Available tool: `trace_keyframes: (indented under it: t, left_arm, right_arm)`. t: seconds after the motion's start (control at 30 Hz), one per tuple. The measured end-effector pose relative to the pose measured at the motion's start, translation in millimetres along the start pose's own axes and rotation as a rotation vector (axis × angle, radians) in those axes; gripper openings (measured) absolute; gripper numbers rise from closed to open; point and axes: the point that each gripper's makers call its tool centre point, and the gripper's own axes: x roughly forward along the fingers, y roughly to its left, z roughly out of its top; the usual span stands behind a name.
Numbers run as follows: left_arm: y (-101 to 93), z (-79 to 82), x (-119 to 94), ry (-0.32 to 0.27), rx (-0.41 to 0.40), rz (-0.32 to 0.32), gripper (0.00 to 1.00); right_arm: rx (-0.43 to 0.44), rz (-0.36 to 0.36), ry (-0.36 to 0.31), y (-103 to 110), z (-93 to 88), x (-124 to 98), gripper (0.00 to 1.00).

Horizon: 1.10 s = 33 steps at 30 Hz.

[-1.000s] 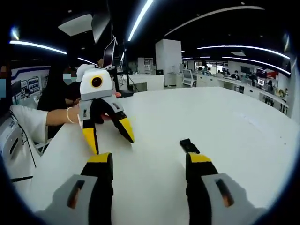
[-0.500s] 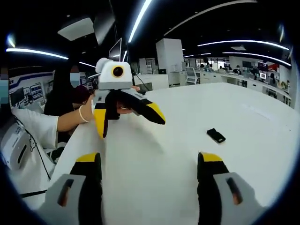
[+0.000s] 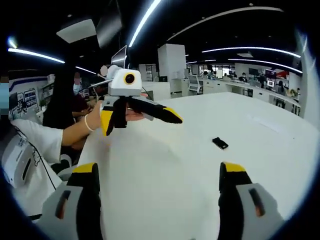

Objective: Snap the two parts of the plastic buckle together until the buckle closes and remains connected.

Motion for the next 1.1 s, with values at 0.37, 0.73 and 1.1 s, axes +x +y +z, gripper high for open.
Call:
trace_keyframes:
  t: [0.37,0.73,1.1]
  left_arm:
    - [-32.2,-6.1,0.5,0.074,0.053,-0.005,0.99]
    - [-58.7,3.4,-15.9,0.042,-0.003,-0.028,0.99]
    - [-42.7,-1.2,-56.0,-0.025,0.021,0.152,0.99]
  right_arm:
    - [0.039,-0.023,-0.068,15.9,24.4,-33.3,1.0]
    - [0.098,-0.072,-0.114,17.3,30.7,-62.8,1.0]
    - [0.103,-0.261,-0.116,9.2,9.8,-96.7,1.0]
